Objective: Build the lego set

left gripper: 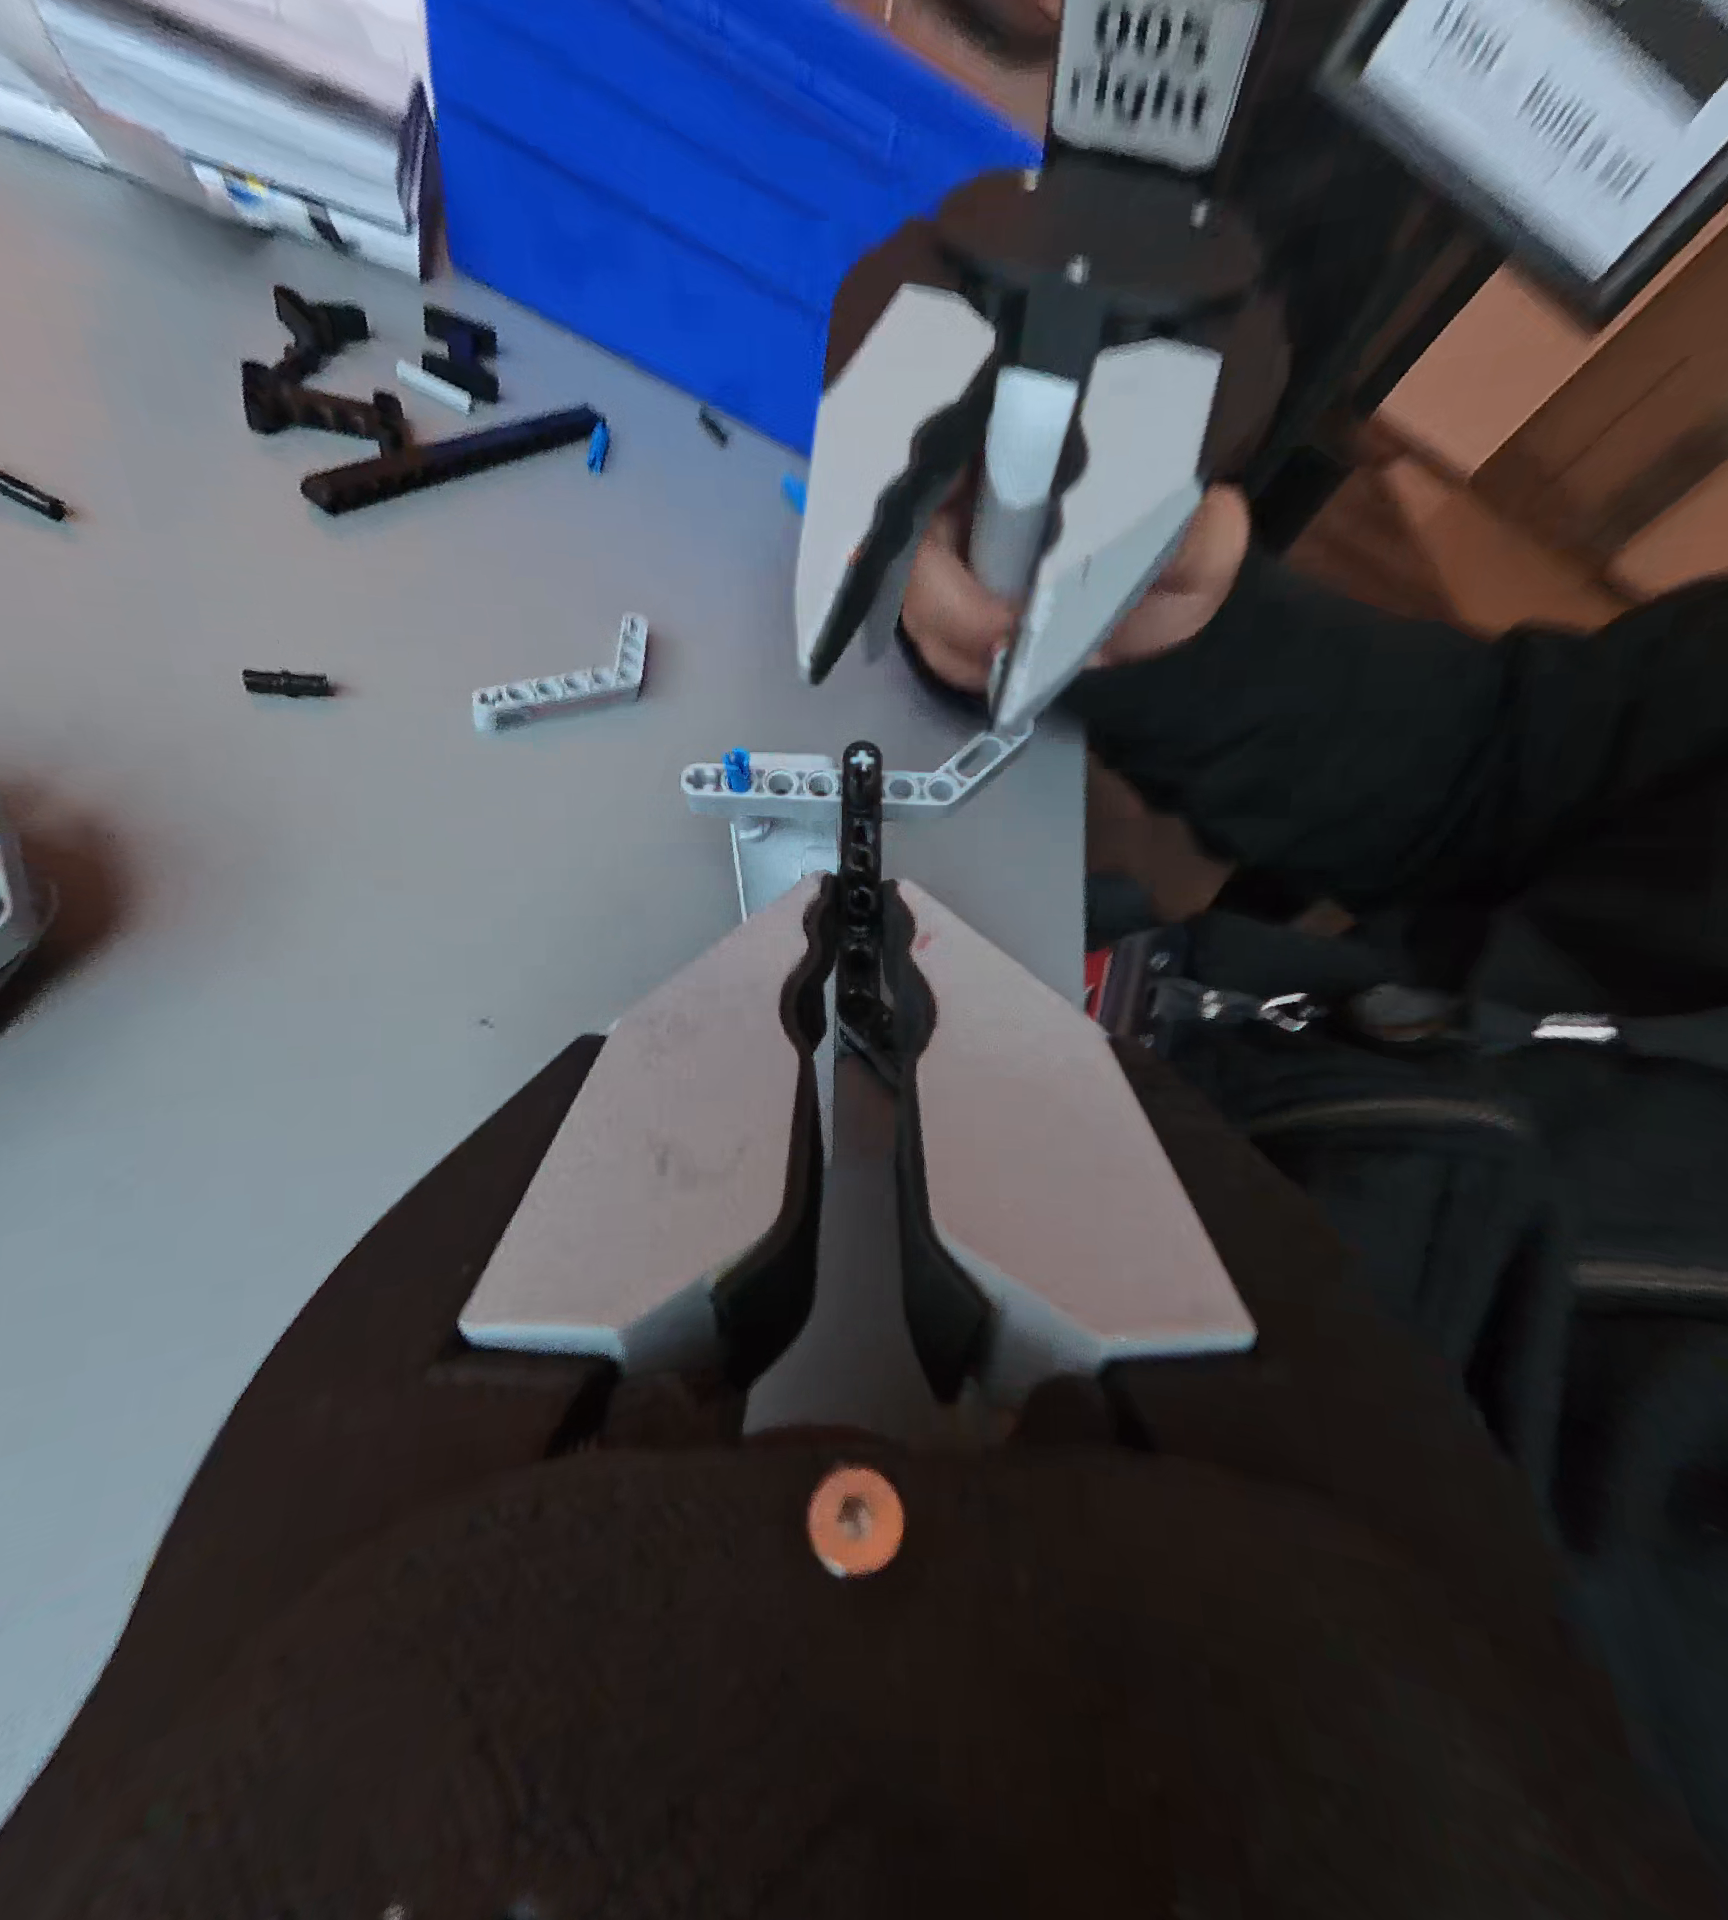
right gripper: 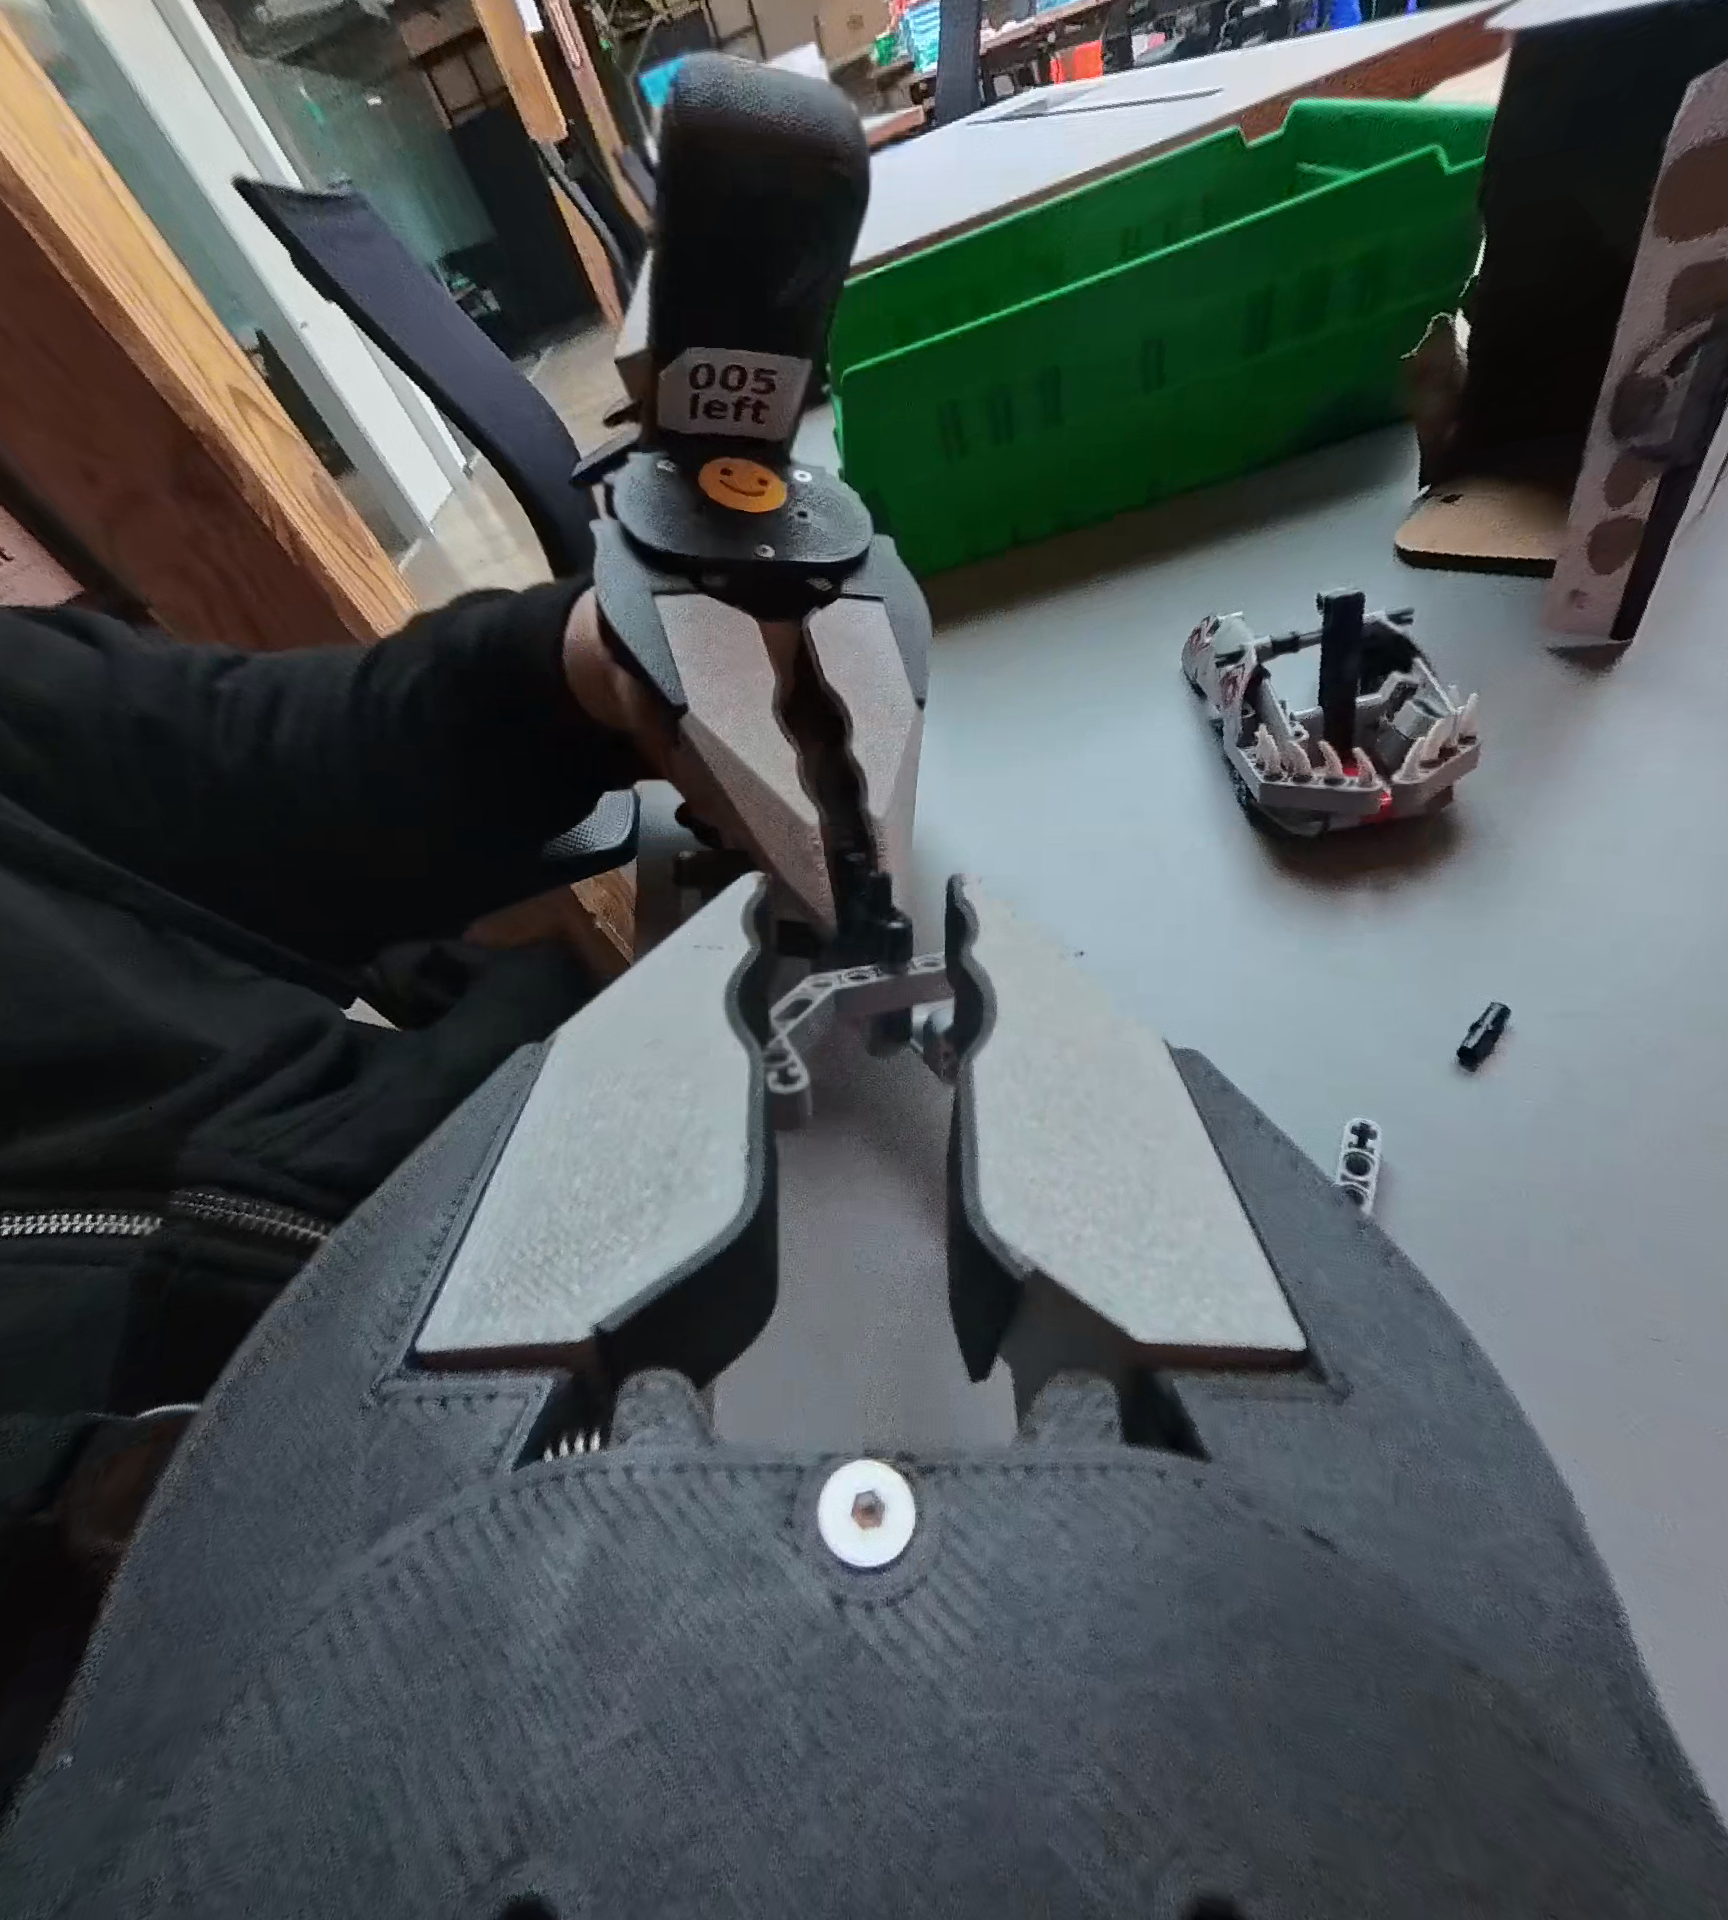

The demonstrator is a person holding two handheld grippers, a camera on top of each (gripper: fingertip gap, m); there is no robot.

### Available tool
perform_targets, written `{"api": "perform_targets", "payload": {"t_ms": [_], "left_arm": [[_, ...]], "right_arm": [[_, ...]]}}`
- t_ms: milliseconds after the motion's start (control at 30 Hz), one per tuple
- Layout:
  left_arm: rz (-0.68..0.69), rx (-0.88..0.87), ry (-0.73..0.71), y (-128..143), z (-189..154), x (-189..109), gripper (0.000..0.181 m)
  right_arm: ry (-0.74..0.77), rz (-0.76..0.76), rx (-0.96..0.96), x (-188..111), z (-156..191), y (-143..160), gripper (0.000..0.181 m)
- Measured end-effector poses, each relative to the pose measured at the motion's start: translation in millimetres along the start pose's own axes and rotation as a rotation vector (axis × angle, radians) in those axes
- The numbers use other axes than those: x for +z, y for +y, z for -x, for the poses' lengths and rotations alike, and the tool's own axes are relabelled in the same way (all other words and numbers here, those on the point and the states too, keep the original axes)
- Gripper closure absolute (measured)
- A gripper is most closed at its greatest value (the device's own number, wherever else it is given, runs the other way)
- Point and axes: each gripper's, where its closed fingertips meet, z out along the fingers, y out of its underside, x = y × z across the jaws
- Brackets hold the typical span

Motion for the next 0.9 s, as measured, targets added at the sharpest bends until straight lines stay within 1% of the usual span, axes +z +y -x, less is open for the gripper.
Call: {"api": "perform_targets", "payload": {"t_ms": [100, 233, 333, 467, 533, 567, 667, 733, 833, 900], "left_arm": [[-0.087, -0.071, 0.065, -13, -3, -10, 0.176], [-0.168, -0.134, 0.135, -27, -10, -19, 0.177], [-0.199, -0.169, 0.175, -32, -15, -20, 0.177], [-0.220, -0.193, 0.217, -36, -21, -20, 0.177], [-0.222, -0.191, 0.225, -36, -23, -19, 0.176], [-0.224, -0.193, 0.224, -37, -23, -19, 0.176], [-0.230, -0.184, 0.203, -37, -20, -18, 0.176], [-0.224, -0.122, 0.165, -36, -18, -16, 0.175], [-0.170, -0.052, 0.136, -31, -22, -12, 0.173], [-0.149, -0.017, 0.100, -29, -22, -8, 0.173]], "right_arm": [[0.013, 0.011, -0.049, -7, 8, -9, 0.147], [0.032, 0.012, -0.137, -17, 22, -24, 0.141], [0.042, 0.047, -0.197, -19, 27, -22, 0.134], [0.055, 0.085, -0.232, -10, 31, -14, 0.134], [0.084, 0.096, -0.241, -5, 28, -11, 0.139], [0.117, 0.095, -0.250, -4, 24, -10, 0.144], [0.204, 0.088, -0.307, -5, 15, -10, 0.167], [0.262, 0.086, -0.349, -9, 10, -11, 0.180], [0.278, 0.074, -0.398, -10, 11, -13, 0.181], [0.277, 0.065, -0.384, -9, 9, -12, 0.181]]}}
